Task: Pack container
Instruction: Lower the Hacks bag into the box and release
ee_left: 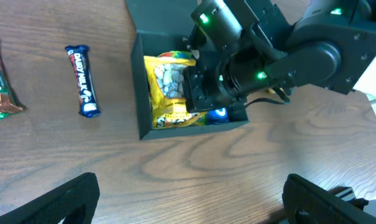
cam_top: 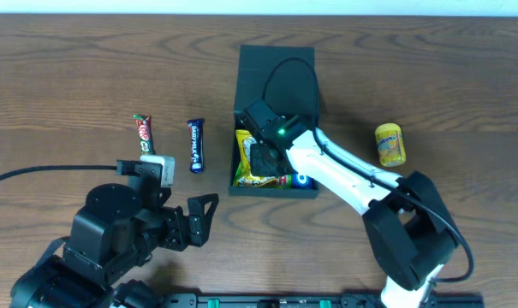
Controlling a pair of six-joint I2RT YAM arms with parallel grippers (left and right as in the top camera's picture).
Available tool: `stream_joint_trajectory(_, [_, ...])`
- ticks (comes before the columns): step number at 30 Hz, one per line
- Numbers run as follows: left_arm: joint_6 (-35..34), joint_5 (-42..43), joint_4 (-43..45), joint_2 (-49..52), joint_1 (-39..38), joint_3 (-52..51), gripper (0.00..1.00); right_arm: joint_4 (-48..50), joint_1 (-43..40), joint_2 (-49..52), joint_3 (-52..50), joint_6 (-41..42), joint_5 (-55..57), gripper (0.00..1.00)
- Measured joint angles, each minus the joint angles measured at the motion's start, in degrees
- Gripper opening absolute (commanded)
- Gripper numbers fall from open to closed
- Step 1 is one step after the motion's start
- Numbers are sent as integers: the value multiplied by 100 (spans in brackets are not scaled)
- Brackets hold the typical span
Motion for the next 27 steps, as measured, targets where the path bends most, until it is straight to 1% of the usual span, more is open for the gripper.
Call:
stream_joint_trajectory(4, [2,2,-9,0,0,0,95,216,0,0,-136,0,-52,1])
stream_joint_trajectory(10, [55,-22,-74,0,0,0,95,282,-2,0,-173,-2,-118,2])
stream_joint_trajectory(15, [61,-166,-249,0,2,0,95,317,-13,0,-170,-208,-610,1])
stream_joint_trajectory(18, [61,-212,-286,0,0,0,95,98,-39,0,-136,-302,-807,2])
stream_joint_trajectory(21, [61,-319,-302,0,0,0,95,-328,-155,-11,4,-396,-953,1])
stream_joint_trajectory(25, [61,-675,-369,0,0,0,95,-815,-452,-254,361,-649,-1008,2])
stream_joint_trajectory(26, [61,-776,-385,0,0,-2,95,-890,-522,-398,444,-719,-992,9])
stream_joint_trajectory(27, [63,-892,-391,0,0,-15,95,-957,-629,-664,525,-831,-942,29])
